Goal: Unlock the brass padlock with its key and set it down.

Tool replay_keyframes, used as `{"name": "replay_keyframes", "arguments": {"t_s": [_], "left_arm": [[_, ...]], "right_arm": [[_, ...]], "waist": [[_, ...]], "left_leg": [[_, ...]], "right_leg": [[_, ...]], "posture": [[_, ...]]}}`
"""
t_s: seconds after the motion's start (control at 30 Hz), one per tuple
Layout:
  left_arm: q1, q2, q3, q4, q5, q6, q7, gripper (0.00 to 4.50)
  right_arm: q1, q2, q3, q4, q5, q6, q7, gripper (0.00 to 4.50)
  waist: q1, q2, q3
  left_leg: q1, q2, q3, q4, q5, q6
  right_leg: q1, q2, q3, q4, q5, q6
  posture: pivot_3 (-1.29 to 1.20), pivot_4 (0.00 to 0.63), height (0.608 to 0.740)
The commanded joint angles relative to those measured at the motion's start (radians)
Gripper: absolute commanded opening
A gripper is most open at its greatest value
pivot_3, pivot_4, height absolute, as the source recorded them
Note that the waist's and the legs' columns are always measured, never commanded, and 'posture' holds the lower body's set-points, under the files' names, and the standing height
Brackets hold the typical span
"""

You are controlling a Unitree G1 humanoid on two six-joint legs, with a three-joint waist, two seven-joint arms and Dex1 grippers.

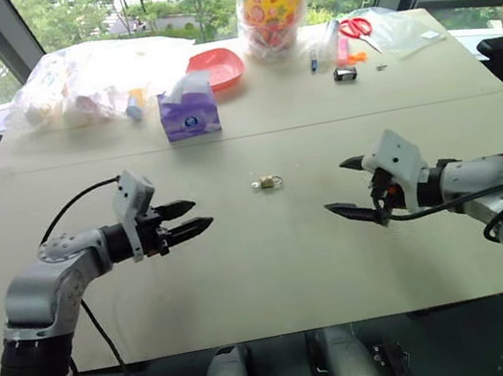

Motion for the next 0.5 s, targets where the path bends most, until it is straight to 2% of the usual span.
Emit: {"name": "replay_keyframes", "arguments": {"t_s": [0.03,0.5], "left_arm": [[-0.021,-0.008,0.023,-0.046,-0.026,0.007,0.011,3.02],[-0.031,-0.003,0.006,-0.063,-0.029,0.021,0.004,3.02]], "right_arm": [[-0.016,0.01,-0.005,-0.013,-0.007,-0.016,-0.007,4.5],[-0.016,0.018,0.004,-0.006,-0.005,-0.005,0.007,4.5]], "waist": [[0.0,0.0,0.0],[0.0,0.0,0.0]], "left_leg": [[0.0,0.0,0.0,0.0,0.0,0.0],[0.0,0.0,0.0,0.0,0.0,0.0]], "right_leg": [[0.0,0.0,0.0,0.0,0.0,0.0],[0.0,0.0,0.0,0.0,0.0,0.0]], "posture": [[0.0,0.15,0.74],[0.0,0.15,0.74]]}}
